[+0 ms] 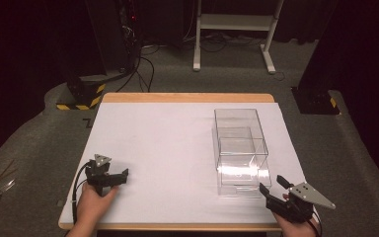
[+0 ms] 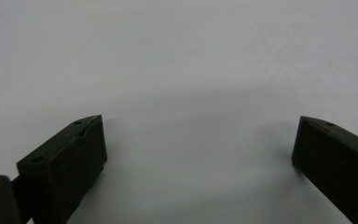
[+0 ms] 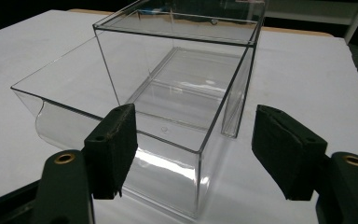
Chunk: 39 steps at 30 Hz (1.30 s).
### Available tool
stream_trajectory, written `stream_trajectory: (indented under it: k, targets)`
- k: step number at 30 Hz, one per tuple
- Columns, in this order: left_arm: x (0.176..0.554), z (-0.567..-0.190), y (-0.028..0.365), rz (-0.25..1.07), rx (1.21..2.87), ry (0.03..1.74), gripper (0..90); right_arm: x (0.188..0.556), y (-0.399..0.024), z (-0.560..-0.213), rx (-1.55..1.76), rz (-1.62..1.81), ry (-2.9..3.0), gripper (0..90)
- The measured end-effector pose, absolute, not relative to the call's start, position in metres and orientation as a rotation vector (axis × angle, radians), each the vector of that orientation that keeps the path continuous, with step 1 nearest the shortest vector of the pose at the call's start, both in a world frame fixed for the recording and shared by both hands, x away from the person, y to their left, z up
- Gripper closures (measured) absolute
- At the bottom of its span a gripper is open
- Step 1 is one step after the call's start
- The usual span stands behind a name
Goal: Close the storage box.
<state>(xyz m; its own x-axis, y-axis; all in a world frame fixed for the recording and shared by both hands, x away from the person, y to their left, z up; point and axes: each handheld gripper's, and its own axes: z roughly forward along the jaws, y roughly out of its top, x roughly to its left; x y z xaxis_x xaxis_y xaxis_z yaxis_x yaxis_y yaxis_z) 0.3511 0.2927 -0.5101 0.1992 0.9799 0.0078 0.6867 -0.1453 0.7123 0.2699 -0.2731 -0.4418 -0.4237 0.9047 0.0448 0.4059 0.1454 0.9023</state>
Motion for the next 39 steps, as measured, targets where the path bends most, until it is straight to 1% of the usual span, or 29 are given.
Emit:
stream_trajectory:
  k: [10,30,39]
  targets:
    - [0.351,-0.51,0.293,0.658,1.902,1.548,3.2,0.276,-0.277,-0.44,1.256,1.231,1.907,31.2]
    - [0.351,-0.51,0.293,0.657,1.902,1.548,3.2,0.302,-0.274,-0.437,1.267,1.224,1.904,31.7]
    - [0.351,-0.51,0.293,0.658,1.902,1.548,3.2,0.289,-0.275,-0.446,1.28,1.213,1.915,32.8]
